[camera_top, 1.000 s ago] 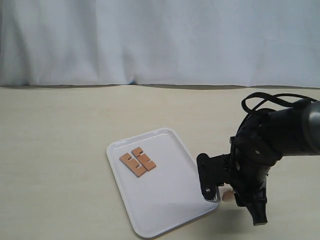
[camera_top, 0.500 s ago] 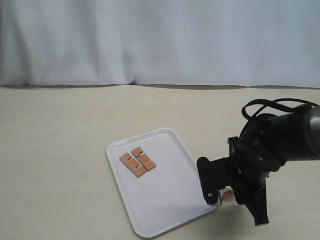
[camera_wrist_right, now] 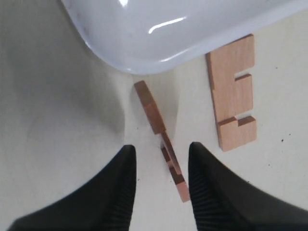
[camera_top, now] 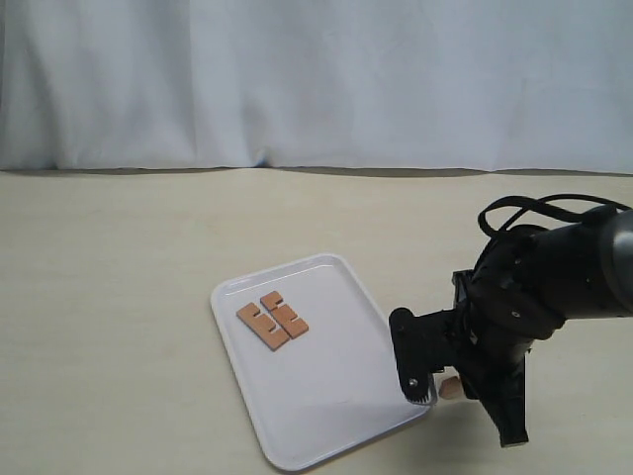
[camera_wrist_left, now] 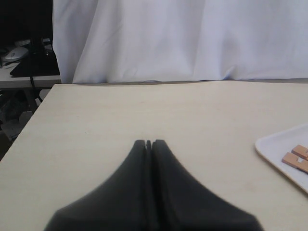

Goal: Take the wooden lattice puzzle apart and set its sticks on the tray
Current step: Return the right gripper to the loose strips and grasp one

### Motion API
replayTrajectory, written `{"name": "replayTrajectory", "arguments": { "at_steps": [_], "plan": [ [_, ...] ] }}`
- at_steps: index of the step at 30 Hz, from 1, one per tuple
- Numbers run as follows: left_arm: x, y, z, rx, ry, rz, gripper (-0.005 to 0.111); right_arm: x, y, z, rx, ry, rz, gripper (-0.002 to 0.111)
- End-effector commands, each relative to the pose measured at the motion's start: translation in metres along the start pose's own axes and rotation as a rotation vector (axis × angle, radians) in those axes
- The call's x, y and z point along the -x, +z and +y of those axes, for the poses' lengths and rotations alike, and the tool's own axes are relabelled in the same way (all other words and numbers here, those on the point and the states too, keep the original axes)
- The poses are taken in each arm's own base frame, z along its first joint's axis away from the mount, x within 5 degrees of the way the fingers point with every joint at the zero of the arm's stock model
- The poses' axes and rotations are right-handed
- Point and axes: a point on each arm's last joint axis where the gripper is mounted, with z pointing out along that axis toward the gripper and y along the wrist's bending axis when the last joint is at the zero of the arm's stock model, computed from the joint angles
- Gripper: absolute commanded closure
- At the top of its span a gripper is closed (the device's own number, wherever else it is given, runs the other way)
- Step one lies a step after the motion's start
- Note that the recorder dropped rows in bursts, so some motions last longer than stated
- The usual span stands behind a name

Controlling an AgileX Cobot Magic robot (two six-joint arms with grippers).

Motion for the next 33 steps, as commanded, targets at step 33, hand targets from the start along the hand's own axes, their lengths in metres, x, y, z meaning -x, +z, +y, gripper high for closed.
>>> {"name": "replayTrajectory", "arguments": {
  "at_steps": [33],
  "plan": [
    [0.0,0.0,0.0,0.001,-0.001,-0.006,0.107,0.007,-0.036,-0.02,-0.212,0.221,-0.229,0.104]
  ]
}}
